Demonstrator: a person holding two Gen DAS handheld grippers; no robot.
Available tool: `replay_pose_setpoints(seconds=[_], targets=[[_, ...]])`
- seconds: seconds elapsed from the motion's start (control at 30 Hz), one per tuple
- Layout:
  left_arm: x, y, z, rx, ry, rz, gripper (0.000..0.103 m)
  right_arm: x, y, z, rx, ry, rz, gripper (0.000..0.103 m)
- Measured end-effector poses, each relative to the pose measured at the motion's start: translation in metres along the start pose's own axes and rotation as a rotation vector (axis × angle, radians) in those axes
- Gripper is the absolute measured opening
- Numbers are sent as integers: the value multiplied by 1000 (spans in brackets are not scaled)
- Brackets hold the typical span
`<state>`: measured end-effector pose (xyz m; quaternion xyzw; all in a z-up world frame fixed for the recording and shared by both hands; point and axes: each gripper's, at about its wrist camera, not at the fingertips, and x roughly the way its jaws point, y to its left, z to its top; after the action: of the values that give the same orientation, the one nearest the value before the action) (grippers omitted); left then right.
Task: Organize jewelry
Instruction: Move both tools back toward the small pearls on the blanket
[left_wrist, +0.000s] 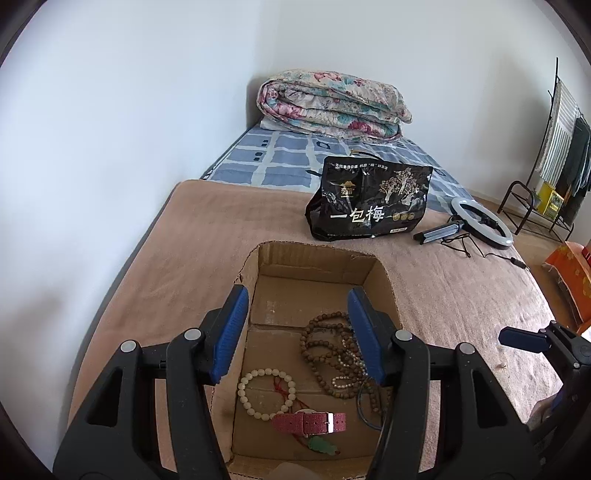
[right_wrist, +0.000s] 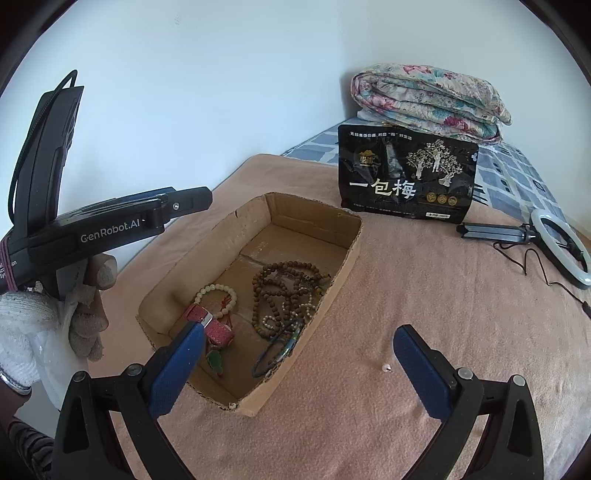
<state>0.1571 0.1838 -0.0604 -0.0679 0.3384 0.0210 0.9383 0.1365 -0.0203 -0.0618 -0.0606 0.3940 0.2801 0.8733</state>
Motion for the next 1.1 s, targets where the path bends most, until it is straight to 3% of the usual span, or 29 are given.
replay_pose_setpoints(seconds=[0.3, 0.67, 1.0, 1.1], targets=[[-20, -31, 1, 36, -29, -42, 58, -40, -47, -13, 69, -17, -51, 103], [-26, -100, -10, 124, -15, -148, 58, -80, -129, -44, 207, -27, -140, 102], [-8, -162, -47, 225, 52, -203, 57, -77, -174, -81, 289, -3, -192, 86], [4, -171, -59, 210, 82, -220, 57, -68, -177, -92, 284, 12, -201, 81]])
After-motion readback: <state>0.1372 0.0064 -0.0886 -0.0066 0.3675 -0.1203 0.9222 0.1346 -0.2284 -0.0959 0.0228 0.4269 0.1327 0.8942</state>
